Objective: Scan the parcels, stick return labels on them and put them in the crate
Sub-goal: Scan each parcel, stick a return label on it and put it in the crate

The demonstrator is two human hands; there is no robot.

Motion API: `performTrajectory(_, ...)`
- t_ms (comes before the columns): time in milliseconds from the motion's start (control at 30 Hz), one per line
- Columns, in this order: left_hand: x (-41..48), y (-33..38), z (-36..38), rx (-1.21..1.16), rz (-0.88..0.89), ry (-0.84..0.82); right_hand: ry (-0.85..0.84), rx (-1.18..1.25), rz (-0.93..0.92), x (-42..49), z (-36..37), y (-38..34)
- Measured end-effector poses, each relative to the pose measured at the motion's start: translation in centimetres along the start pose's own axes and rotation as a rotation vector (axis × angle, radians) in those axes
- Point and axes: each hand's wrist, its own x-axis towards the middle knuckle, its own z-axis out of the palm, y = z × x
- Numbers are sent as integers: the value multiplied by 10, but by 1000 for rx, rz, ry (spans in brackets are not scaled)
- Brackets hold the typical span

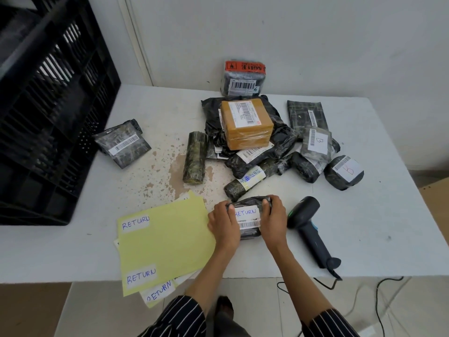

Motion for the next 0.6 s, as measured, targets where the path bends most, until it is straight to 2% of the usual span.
performTrajectory(100, -2, 4, -12, -125, 39, -39, -8, 79, 41, -5, -2, 0)
performTrajectory(200, -4, 8, -38, -192, 53, -164, -41, 291, 116, -19, -8, -5)
performTrajectory(267, -5, 9, -61, -247, 62, -265, -111, 439, 180, -29, -16, -17)
performTrajectory(333, -9, 16, -89, -320, 44, -325, -195, 510, 163, -38, -25, -32)
performTrajectory(500, -24, 37, -155, -403, 120, -230, -469, 550, 45, -54, -44, -82)
performTrajectory(600, -31, 44, -190, -445, 164, -148, -551, 612, 5, -61, -47, -116)
